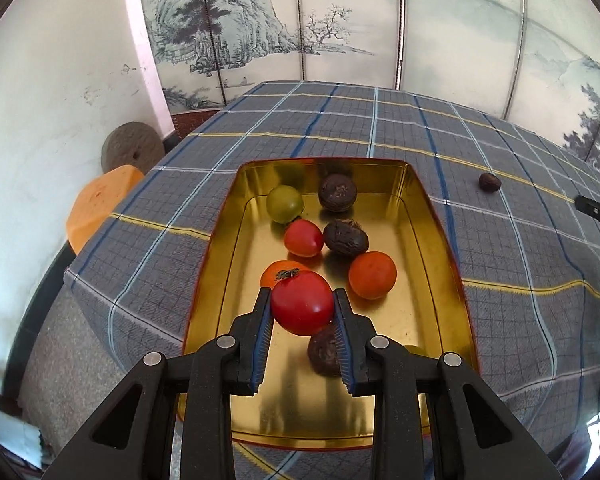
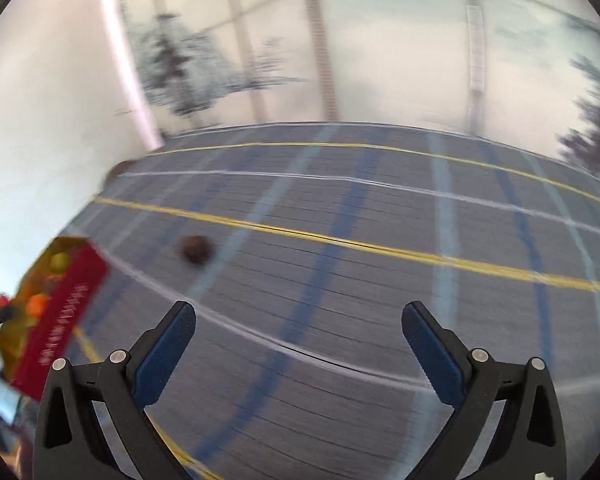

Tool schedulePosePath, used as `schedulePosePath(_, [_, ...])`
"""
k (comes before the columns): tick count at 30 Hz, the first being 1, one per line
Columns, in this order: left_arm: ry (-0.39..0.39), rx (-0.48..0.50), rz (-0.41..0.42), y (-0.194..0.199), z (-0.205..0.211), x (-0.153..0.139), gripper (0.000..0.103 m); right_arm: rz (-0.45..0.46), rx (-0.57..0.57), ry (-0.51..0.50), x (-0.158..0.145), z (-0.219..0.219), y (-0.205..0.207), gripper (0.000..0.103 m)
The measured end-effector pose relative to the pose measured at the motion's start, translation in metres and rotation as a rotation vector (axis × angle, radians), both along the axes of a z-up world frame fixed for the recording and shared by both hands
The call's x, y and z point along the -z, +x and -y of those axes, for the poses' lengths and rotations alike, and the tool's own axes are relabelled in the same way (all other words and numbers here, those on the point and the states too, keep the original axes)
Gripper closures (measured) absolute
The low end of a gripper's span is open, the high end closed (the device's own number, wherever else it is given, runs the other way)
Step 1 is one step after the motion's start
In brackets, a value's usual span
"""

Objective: Organize fruits
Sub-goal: 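Carry the tomato over the tray with the left gripper while the right gripper grasps the last brown lychee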

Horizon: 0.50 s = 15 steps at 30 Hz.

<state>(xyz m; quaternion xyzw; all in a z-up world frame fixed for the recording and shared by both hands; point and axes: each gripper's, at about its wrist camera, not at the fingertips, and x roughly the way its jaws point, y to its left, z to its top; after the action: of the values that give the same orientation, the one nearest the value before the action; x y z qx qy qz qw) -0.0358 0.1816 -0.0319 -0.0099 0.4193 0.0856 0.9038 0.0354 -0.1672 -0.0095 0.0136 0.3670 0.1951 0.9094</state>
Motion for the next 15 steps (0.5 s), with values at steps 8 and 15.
schedulePosePath(8, [-0.041, 0.012, 0.019, 0.003, 0.0, -0.009, 0.073, -0.042, -0.18, -0.056, 0.015, -0.079, 0.045, 0.02])
schedulePosePath(15, [-0.053, 0.022, 0.021, 0.009, 0.002, -0.013, 0.073, -0.056, -0.239, -0.114, 0.03, -0.121, 0.073, 0.028])
